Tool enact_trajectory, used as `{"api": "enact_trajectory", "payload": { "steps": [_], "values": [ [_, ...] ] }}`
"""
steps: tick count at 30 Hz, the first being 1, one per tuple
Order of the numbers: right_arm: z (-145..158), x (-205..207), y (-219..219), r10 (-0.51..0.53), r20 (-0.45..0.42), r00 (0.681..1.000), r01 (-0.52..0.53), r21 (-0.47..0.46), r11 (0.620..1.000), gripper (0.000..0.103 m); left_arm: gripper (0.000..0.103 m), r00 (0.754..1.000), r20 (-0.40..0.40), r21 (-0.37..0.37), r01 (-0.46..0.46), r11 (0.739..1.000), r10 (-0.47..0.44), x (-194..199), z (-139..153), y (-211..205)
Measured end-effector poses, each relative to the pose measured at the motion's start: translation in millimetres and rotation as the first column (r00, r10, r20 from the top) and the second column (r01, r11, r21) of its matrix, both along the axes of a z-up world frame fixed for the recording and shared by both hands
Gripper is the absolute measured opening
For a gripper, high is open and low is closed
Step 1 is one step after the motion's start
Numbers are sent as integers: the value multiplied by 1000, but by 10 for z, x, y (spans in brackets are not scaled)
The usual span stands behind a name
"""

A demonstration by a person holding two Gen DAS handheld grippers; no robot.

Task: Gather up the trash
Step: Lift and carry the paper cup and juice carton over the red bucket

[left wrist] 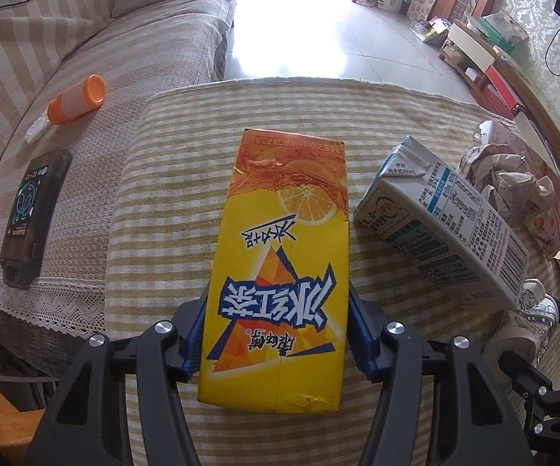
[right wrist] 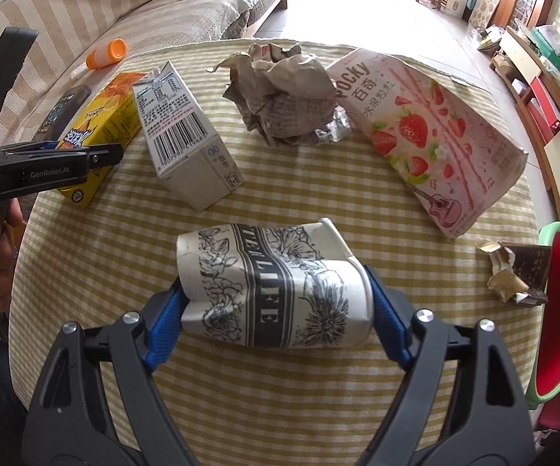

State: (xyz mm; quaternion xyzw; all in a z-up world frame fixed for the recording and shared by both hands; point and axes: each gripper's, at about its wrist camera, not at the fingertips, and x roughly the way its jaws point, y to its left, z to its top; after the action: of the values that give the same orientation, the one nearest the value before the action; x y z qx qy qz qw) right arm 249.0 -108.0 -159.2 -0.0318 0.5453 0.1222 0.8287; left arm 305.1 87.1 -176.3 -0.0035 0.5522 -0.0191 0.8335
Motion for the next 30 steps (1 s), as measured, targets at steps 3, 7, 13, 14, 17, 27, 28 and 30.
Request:
{"api": "enact_trajectory", "payload": {
  "steps": [3,7,13,14,17,27,28,30],
  "values": [
    [74,-52,-45,-6,14,1000,6,8,1000,81,56,999,27,-4,-19,1000,19,-62,80,26],
    [263,-124,-78,-5,52,999,4,16,1000,81,55,997,65,-17,-39,999,40,-191,247,28],
    [559,-278,-136,-11,109,994,6,39,999,81,55,993,112,-35,-40,999,43,-470,538,-45],
    [605,-319,-150,-13,119,993,8,43,999,81,55,992,121,-37,-39,999,43,-527,594,-60],
    [728,-423,-207,-19,143,990,11,52,999,81,55,988,145,-42,-36,998,42,-697,741,-114],
    [1150,-744,-560,-65,218,974,43,102,994,81,55,976,216,-47,-4,999,14,-1178,1214,-407],
    [1187,-770,-609,-71,225,972,48,105,993,81,55,975,222,-47,1,999,9,-1214,1246,-449],
    [1250,-817,-708,-85,238,968,60,112,992,81,55,973,231,-53,14,999,-2,-1270,1308,-544]
  ]
}}
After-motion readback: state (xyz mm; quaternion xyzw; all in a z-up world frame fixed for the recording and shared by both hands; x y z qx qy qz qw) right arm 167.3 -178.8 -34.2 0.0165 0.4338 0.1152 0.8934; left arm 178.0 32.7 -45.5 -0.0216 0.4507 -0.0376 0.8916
